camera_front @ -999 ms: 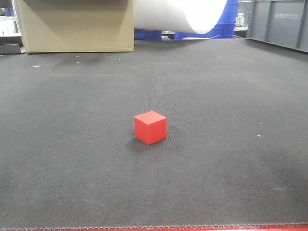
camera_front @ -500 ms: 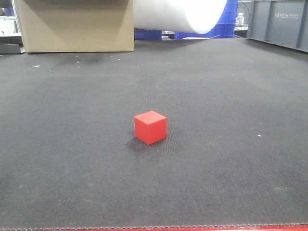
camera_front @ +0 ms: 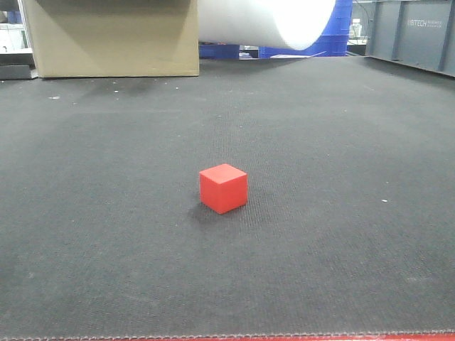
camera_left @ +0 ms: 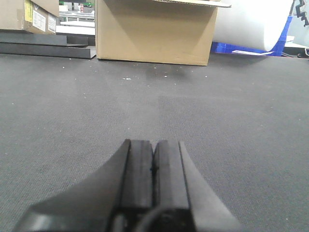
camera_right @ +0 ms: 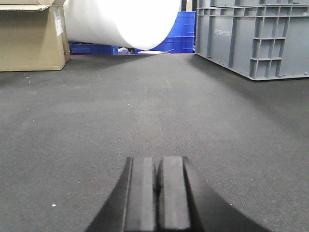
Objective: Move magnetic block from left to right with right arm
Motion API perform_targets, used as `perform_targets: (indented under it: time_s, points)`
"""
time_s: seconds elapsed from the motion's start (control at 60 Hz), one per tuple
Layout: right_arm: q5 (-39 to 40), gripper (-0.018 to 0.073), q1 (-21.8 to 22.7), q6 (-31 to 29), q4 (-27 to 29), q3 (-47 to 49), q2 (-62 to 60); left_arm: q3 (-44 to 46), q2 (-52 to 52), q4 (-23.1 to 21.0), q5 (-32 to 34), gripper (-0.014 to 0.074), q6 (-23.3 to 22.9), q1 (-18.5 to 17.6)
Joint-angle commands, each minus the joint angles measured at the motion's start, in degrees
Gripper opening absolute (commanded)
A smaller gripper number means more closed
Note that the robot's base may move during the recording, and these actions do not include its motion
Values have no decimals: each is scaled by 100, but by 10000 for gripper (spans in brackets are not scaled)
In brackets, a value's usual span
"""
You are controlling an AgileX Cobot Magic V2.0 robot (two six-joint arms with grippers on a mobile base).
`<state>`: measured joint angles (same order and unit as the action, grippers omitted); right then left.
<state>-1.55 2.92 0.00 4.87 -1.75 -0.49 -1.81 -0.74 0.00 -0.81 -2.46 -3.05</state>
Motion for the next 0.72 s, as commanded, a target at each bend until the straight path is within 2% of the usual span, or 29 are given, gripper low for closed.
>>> perform_targets:
  time_s: [0.0, 0.7]
  points:
    - [481, 68, 35, 0, 6, 32, -116, -59, -64, 0, 515, -115, -25, 8]
    - [481, 68, 35, 0, 6, 32, -116, -59, -64, 0, 515, -116, -25, 8]
